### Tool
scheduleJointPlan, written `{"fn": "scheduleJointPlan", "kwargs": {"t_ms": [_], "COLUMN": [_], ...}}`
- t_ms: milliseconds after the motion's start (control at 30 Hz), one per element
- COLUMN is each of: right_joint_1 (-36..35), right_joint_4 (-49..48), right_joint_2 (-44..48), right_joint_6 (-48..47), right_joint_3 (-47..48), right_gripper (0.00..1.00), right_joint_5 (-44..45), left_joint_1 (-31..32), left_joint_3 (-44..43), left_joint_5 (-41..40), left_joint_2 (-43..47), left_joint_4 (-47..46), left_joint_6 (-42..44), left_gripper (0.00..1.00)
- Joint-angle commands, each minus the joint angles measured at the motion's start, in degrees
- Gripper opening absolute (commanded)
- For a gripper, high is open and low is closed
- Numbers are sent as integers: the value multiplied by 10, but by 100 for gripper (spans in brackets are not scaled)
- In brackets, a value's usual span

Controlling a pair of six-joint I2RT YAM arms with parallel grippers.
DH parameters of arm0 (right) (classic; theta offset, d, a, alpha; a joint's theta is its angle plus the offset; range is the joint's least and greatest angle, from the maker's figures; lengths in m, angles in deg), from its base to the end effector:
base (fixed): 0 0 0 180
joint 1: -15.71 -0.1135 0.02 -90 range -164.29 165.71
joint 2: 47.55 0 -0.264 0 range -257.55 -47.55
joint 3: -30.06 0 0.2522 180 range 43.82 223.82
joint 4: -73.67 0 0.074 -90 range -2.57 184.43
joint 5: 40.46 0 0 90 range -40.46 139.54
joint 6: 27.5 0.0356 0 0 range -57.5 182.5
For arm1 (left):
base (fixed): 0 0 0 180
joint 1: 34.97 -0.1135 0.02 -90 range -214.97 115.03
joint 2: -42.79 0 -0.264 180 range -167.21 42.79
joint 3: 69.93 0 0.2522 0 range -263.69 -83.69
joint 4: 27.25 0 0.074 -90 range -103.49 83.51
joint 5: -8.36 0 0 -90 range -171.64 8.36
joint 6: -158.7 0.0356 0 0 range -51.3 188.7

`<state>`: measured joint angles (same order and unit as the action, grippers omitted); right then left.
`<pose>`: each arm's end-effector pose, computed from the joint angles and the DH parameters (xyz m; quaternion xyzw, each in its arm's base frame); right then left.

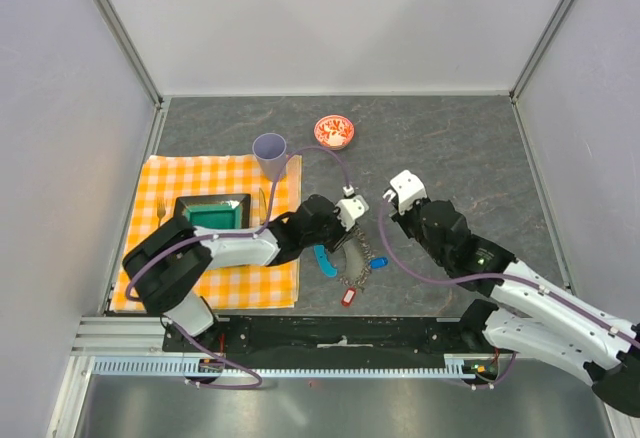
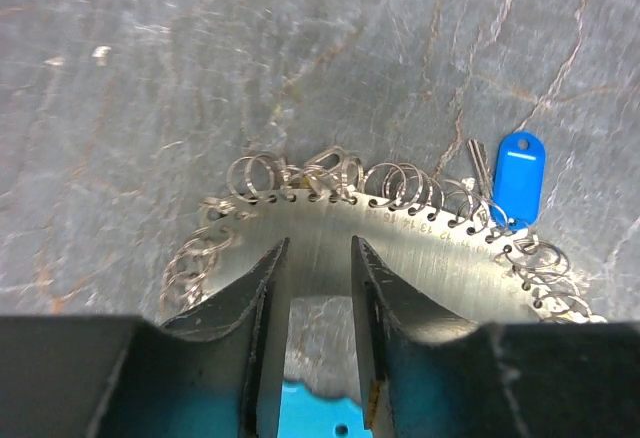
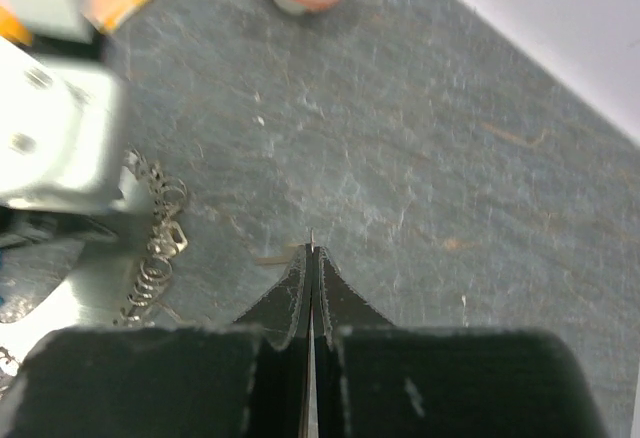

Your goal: Put the keys on the keyring

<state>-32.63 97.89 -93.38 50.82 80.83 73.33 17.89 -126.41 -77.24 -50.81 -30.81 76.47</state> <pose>0.1356 0.1308 0.2894 -0.2958 0.7507 0.0185 0.5904 0.1964 -0.2638 0.1642 0.4601 0.7509 -0.2124 0.4234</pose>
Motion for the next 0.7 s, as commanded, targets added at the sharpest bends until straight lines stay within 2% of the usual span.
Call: {"fn": "scheduleJointPlan", "kwargs": {"t_ms": [0, 133, 167, 333, 367, 500, 667], "right_joint_1": [34, 88, 99, 166, 177, 227, 262], "right_joint_4": [40, 101, 114, 169, 171, 189, 148], "right_joint_2": [-35, -84, -95, -192, -209, -308, -398], "right_joint_6": [51, 84, 87, 106, 108, 113, 115], "right_joint_3": [31, 58, 73, 111, 120, 154, 183], "right_gripper": [0, 0, 0, 0, 0, 0, 0], "right_joint_5": [1, -52, -63, -134, -146, -188, -185], "left_joint_1": [-5, -9, -10, -19, -23, -50, -66], "left_joint_3": [22, 10, 3, -62, -75, -142, -140], "left_joint_5": [-42, -80, -84, -127, -128, -103, -116], "left_joint_2": [89, 162, 189, 284, 313, 372, 424], "left_joint_4": [-33, 45, 94, 249, 303, 409, 449], "left_joint_6": [-88, -122, -125, -133, -133, -103, -49], "left_gripper": [38, 40, 41, 56, 57, 59, 61]}}
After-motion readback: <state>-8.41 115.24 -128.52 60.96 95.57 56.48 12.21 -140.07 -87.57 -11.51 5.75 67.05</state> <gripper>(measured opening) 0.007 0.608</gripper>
